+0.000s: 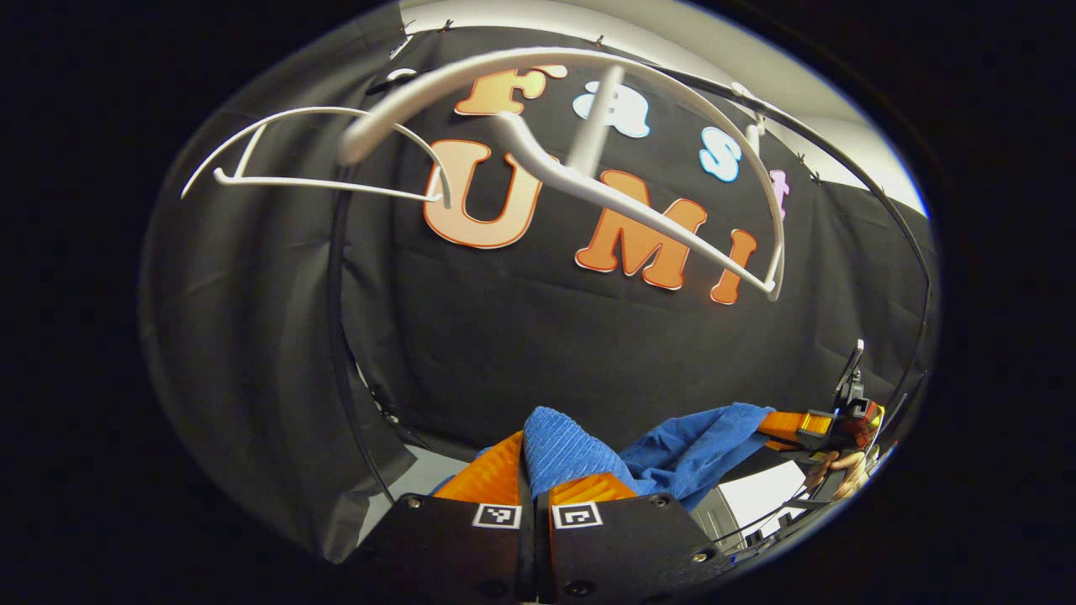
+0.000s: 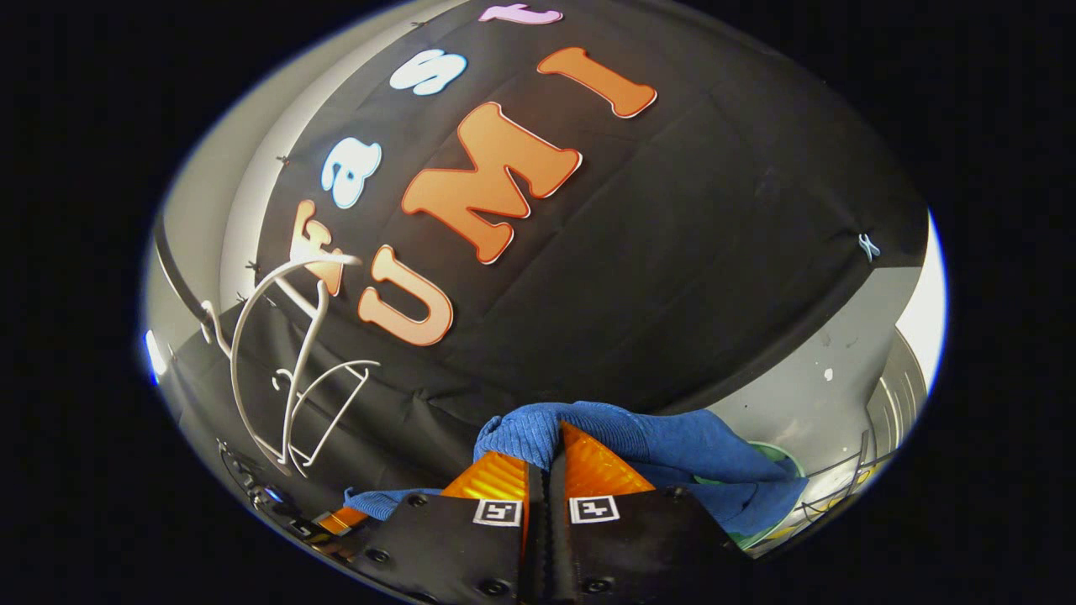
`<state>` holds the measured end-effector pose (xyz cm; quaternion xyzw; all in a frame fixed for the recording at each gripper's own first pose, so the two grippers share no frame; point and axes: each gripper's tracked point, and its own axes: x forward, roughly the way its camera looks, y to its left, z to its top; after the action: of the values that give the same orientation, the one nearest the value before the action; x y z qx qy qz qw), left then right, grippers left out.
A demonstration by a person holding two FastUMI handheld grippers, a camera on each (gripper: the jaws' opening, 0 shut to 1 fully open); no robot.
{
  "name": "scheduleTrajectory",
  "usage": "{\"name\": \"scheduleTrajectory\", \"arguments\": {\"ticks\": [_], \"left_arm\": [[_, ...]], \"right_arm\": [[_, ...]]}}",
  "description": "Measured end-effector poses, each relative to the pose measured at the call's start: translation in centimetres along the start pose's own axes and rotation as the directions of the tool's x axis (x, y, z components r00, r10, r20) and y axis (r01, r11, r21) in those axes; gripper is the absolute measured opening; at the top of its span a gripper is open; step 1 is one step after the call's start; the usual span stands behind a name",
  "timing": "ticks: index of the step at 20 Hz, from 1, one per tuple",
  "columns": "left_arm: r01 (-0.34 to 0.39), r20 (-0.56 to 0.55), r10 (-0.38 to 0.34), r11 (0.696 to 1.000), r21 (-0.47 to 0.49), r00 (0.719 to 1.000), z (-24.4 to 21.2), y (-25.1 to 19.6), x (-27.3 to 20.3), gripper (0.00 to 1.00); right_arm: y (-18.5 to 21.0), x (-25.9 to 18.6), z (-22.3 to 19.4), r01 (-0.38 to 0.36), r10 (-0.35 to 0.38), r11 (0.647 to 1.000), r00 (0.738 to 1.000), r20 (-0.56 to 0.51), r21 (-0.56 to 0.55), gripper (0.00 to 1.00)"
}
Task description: Grasp the clothes on the hanger with both hands and then place them into the laundry hamper below.
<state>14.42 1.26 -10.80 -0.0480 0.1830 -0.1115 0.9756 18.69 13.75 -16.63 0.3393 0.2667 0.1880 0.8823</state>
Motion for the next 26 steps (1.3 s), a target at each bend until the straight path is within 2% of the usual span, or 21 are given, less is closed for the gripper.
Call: {"name": "scheduleTrajectory", "arguments": {"ticks": [11,18,26], "left_arm": [[0.099,-0.134,-0.095,0.995,0.022,0.986,-5.5,-9.1,4.9,0.00],[0.106,-0.275,-0.093,0.994,0.034,0.957,-11.0,-10.3,8.5,0.00],[0.088,-0.414,-0.062,0.995,0.046,0.908,-17.4,-9.4,10.6,0.00]], "right_arm": [[-2.9,0.2,-4.2,0.092,-0.104,0.986,0.991,-0.085,-0.138,0.07],[-6.7,0.8,-6.8,0.176,-0.209,0.959,0.969,-0.131,-0.224,0.07],[-11.4,1.8,-10.6,0.273,-0.336,0.918,0.921,-0.197,-0.288,0.07]]}}
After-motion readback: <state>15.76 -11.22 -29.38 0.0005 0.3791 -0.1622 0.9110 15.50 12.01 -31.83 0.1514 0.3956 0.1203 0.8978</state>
